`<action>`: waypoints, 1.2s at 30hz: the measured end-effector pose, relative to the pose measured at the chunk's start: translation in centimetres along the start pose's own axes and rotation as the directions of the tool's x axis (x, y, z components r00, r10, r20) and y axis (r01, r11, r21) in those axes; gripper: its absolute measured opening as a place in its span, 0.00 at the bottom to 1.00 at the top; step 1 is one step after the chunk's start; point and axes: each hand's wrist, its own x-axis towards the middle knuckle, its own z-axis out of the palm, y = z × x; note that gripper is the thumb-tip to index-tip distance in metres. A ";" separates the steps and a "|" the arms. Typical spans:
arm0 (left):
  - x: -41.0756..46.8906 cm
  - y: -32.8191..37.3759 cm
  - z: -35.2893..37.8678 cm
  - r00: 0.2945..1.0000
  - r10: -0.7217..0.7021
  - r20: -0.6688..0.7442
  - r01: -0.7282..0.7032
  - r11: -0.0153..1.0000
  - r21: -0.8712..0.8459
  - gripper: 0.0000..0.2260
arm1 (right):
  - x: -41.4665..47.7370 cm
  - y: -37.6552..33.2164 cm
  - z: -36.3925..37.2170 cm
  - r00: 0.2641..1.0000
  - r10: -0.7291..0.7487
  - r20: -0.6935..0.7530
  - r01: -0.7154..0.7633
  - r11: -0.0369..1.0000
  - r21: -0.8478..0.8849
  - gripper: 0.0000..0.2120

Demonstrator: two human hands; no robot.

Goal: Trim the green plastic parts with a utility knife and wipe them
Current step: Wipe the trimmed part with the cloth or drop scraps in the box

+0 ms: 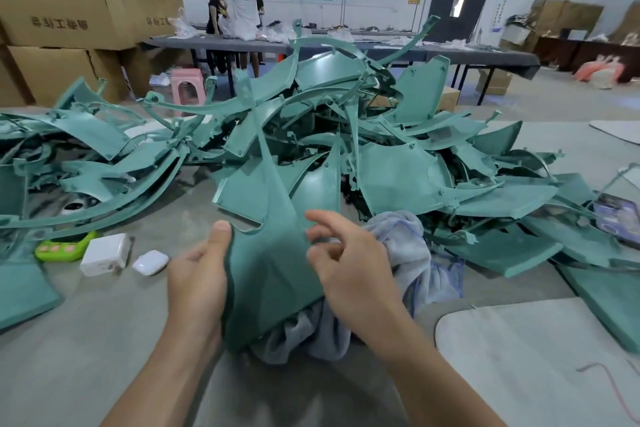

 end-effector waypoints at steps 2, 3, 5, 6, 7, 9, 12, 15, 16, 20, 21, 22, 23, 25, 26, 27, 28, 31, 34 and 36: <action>-0.7 0.5 0.6 0.996 -0.019 0.091 0.023 0.999 -0.040 0.15 | 0.6 0.4 -0.5 0.996 0.073 0.043 -0.077 0.992 0.098 0.18; -1.1 0.7 0.8 0.989 -0.021 0.149 0.030 0.998 -0.061 0.15 | 0.8 0.4 -0.9 0.991 0.107 0.082 -0.120 0.979 0.168 0.17; -2.0 2.1 0.9 0.957 -0.028 0.289 0.056 0.995 -0.087 0.15 | 1.2 0.0 -1.5 0.979 0.179 0.092 -0.198 0.940 0.277 0.14; -2.3 2.5 1.0 0.935 -0.039 0.352 0.072 0.994 -0.081 0.13 | 1.2 -0.1 -1.8 0.971 0.227 0.077 -0.240 0.912 0.332 0.12; -2.6 3.2 1.0 0.916 -0.050 0.398 0.088 0.993 -0.076 0.11 | 1.0 -0.4 -2.2 0.962 0.262 0.072 -0.269 0.886 0.378 0.10; -3.5 4.8 1.1 0.891 -0.090 0.444 0.132 0.989 -0.064 0.08 | 0.3 -1.1 -3.2 0.950 0.302 0.075 -0.305 0.861 0.406 0.08; -6.0 7.0 2.2 0.790 -0.081 0.607 0.132 0.991 -0.039 0.13 | -1.8 -2.3 -5.8 0.945 0.321 0.067 -0.319 0.851 0.417 0.07; -9.6 8.8 4.2 0.721 -0.050 0.691 0.080 0.997 -0.012 0.09 | -5.3 -3.4 -9.8 0.953 0.276 0.123 -0.300 0.811 0.503 0.10; -11.0 9.2 4.9 0.702 -0.046 0.711 0.069 0.998 -0.004 0.09 | -6.9 -3.7 -11.3 0.959 0.246 0.144 -0.285 0.802 0.525 0.11; -17.4 9.1 8.5 0.608 -0.013 0.793 -0.031 0.999 0.041 0.07 | -14.5 -3.5 -17.6 0.965 0.255 0.060 -0.248 0.816 0.521 0.13; -19.3 8.5 9.5 0.579 0.002 0.815 -0.070 0.996 0.048 0.06 | -16.6 -3.0 -18.8 0.954 0.300 0.016 -0.267 0.822 0.502 0.12; -21.2 7.8 10.5 0.551 0.005 0.834 -0.113 0.991 0.068 0.04 | -18.8 -2.4 -20.0 0.934 0.357 -0.035 -0.295 0.820 0.491 0.11; -23.3 6.9 11.6 0.530 0.000 0.848 -0.174 0.979 0.109 0.06 | -21.2 -1.8 -21.2 0.906 0.414 -0.086 -0.321 0.807 0.496 0.11; -27.6 4.5 13.5 0.502 -0.046 0.864 -0.288 0.932 0.218 0.11 | -26.5 -1.0 -23.2 0.840 0.513 -0.175 -0.353 0.762 0.542 0.14; -30.0 3.3 14.3 0.486 -0.081 0.870 -0.303 0.919 0.254 0.12 | -29.2 -0.8 -24.0 0.801 0.558 -0.216 -0.354 0.734 0.579 0.14; -32.4 2.1 15.1 0.455 -0.120 0.883 -0.295 0.915 0.276 0.13 | -31.9 -0.5 -24.7 0.749 0.606 -0.268 -0.349 0.705 0.618 0.13; -34.9 0.9 15.8 0.413 -0.163 0.896 -0.274 0.916 0.293 0.14 | -34.5 -0.2 -25.3 0.676 0.659 -0.330 -0.339 0.676 0.655 0.12; -42.1 -3.6 17.6 0.299 -0.335 0.894 -0.130 0.913 0.386 0.11 | -42.3 2.2 -25.8 0.369 0.824 -0.429 -0.257 0.534 0.805 0.12; -48.5 -8.5 17.7 0.135 -0.578 0.805 0.102 0.816 0.569 0.08 | -49.0 4.5 -25.0 0.093 0.939 -0.330 -0.082 0.337 0.938 0.11; -51.4 -11.5 16.7 -0.032 -0.716 0.697 0.191 0.680 0.708 0.08 | -52.9 5.9 -24.1 -0.031 0.963 -0.266 -0.010 0.266 0.964 0.09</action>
